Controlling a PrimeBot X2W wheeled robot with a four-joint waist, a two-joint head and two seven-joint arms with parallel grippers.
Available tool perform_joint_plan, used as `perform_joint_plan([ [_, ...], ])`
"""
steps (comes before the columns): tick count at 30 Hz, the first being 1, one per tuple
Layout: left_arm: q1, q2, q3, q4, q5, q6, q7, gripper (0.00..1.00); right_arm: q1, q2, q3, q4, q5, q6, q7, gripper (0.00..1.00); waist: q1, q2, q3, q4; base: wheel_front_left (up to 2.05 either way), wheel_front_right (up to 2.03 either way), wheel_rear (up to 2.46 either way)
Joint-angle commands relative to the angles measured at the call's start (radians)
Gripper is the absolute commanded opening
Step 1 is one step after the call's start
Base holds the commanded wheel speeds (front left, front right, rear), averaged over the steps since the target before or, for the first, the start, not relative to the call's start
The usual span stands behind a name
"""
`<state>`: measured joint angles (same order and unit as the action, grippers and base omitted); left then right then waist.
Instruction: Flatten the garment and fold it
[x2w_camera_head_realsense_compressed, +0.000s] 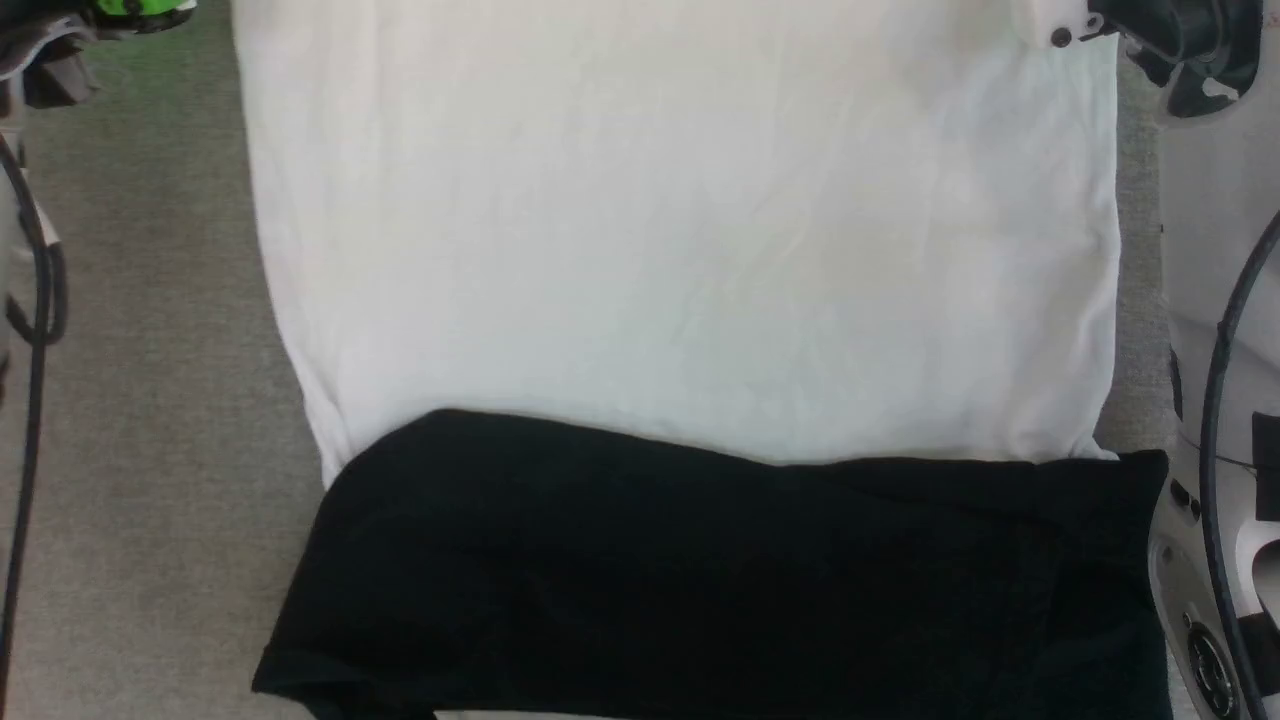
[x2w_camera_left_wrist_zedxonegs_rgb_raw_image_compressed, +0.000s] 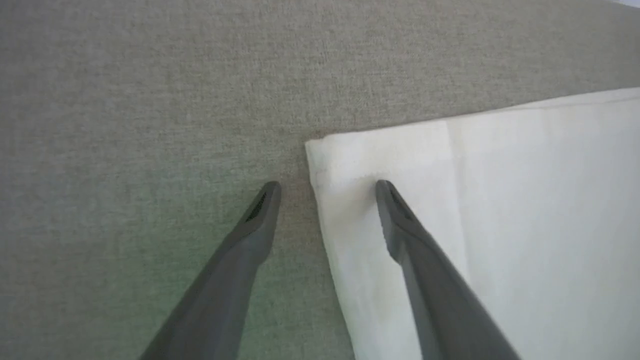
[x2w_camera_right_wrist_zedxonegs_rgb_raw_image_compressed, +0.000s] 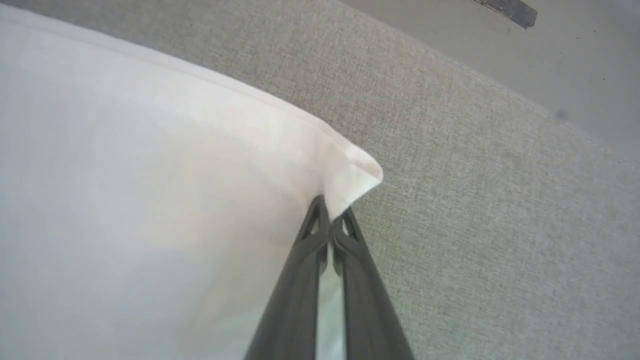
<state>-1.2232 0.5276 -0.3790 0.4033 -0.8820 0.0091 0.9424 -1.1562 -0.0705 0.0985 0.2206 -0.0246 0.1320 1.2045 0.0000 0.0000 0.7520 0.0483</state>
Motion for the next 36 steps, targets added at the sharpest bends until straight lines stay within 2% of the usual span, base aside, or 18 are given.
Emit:
perform_joint_plan([
  [1, -0.012, 0.012, -0.009, 0.011, 0.013, 0.01, 0.018, 1.0, -0.016, -0.001, 0.005, -0.005, 0.011, -0.001, -0.006, 0.0, 0.0, 0.0, 0.021, -0.021, 0.0, 0.0, 0.0],
  [4, 0.005, 0.015, -0.022, 0.022, 0.018, 0.023, 0.039, 1.0, -0.013, -0.008, 0.014, -0.006, 0.021, -0.001, -0.009, 0.0, 0.0, 0.0, 0.027, -0.026, 0.0, 0.0, 0.0],
  [5, 0.017, 0.016, -0.025, 0.025, 0.013, 0.027, 0.05, 0.76, -0.011, -0.01, 0.017, -0.006, 0.026, -0.001, -0.008, 0.0, 0.0, 0.0, 0.029, -0.026, 0.0, 0.0, 0.0],
  [6, 0.026, 0.014, -0.022, 0.027, 0.007, 0.032, 0.053, 0.27, -0.01, -0.012, 0.017, -0.007, 0.029, -0.001, -0.008, 0.0, 0.0, 0.0, 0.031, -0.026, 0.0, 0.0, 0.0],
  [7, 0.038, 0.016, -0.024, 0.029, 0.002, 0.036, 0.064, 0.0, -0.008, -0.014, 0.017, -0.009, 0.033, -0.001, -0.009, 0.0, 0.0, 0.0, 0.033, -0.026, 0.0, 0.0, 0.0],
  [13, 0.07, 0.019, 0.003, -0.001, -0.029, 0.021, 0.031, 0.0, -0.006, -0.026, 0.011, -0.006, 0.042, -0.001, -0.025, 0.0, 0.0, 0.0, 0.034, -0.019, 0.0, 0.0, 0.0],
  [19, 0.048, 0.025, 0.031, -0.03, 0.026, -0.019, -0.152, 0.0, -0.021, -0.035, -0.012, 0.004, 0.026, -0.001, -0.089, 0.0, 0.0, 0.0, 0.018, -0.012, 0.0, 0.0, 0.0],
  [24, 0.014, 0.018, 0.032, -0.023, 0.089, -0.03, -0.289, 0.0, -0.047, -0.047, -0.006, 0.026, 0.006, -0.001, -0.15, 0.0, 0.0, 0.0, -0.004, -0.013, 0.0, 0.0, 0.0],
  [28, -0.028, 0.005, 0.034, -0.003, 0.135, -0.028, -0.388, 0.0, -0.085, -0.046, -0.019, 0.039, -0.013, -0.001, -0.25, 0.0, 0.0, 0.0, -0.013, -0.014, 0.0, 0.0, 0.0],
  [36, -0.119, -0.028, 0.044, 0.086, 0.187, -0.046, -0.571, 0.0, -0.189, -0.033, -0.054, 0.151, -0.061, -0.001, -0.48, 0.0, 0.0, 0.0, -0.022, -0.016, 0.0, 0.0, 0.0],
])
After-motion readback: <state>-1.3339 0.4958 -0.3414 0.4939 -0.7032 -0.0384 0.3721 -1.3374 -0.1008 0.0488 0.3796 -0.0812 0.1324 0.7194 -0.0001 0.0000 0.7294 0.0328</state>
